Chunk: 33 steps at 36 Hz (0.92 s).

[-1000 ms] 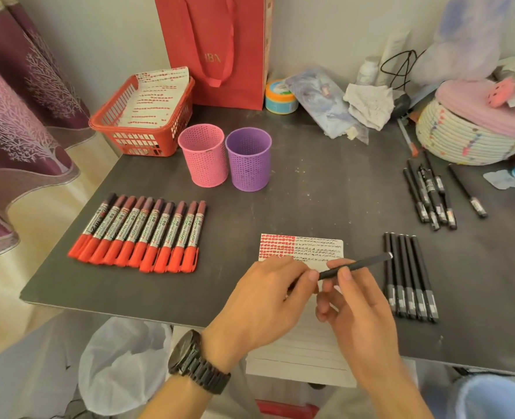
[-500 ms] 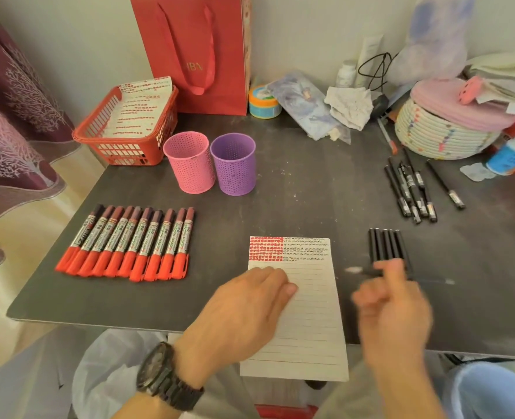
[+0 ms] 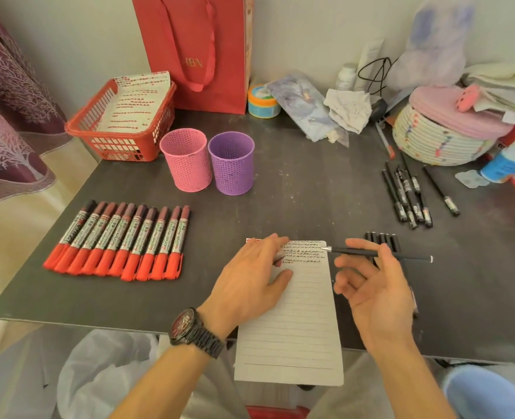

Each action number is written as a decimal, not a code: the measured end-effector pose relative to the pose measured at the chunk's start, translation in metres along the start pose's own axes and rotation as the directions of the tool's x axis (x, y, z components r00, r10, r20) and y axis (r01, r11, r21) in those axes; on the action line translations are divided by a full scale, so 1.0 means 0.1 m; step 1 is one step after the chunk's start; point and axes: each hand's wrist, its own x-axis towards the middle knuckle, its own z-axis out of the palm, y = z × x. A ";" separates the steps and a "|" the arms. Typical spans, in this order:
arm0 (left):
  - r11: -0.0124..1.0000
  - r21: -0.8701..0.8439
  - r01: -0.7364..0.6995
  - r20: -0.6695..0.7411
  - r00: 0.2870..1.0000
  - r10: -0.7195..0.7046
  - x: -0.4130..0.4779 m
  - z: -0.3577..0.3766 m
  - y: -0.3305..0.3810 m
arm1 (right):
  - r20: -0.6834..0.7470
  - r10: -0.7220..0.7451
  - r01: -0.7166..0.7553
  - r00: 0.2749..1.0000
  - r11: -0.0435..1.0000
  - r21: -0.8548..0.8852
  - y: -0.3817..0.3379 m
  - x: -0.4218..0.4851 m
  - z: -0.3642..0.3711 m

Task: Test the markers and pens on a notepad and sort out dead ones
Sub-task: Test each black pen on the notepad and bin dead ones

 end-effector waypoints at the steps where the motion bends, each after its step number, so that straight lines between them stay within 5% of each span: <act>1: 1.000 0.014 -0.003 -0.001 1.000 0.003 -0.01 0.02 -0.03 | -0.001 0.001 -0.001 1.000 1.000 -0.013 -0.01 0.02 0.04; 17: 0.999 -0.031 0.043 -0.078 0.996 -0.045 -0.07 0.01 -0.03 | -0.019 -0.244 0.213 0.969 0.877 -0.431 0.21 0.37 0.22; 33: 0.994 -0.064 0.084 -0.059 0.994 -0.087 -0.06 0.04 -0.08 | 0.025 -0.284 0.219 0.959 0.679 -0.700 0.38 0.33 0.17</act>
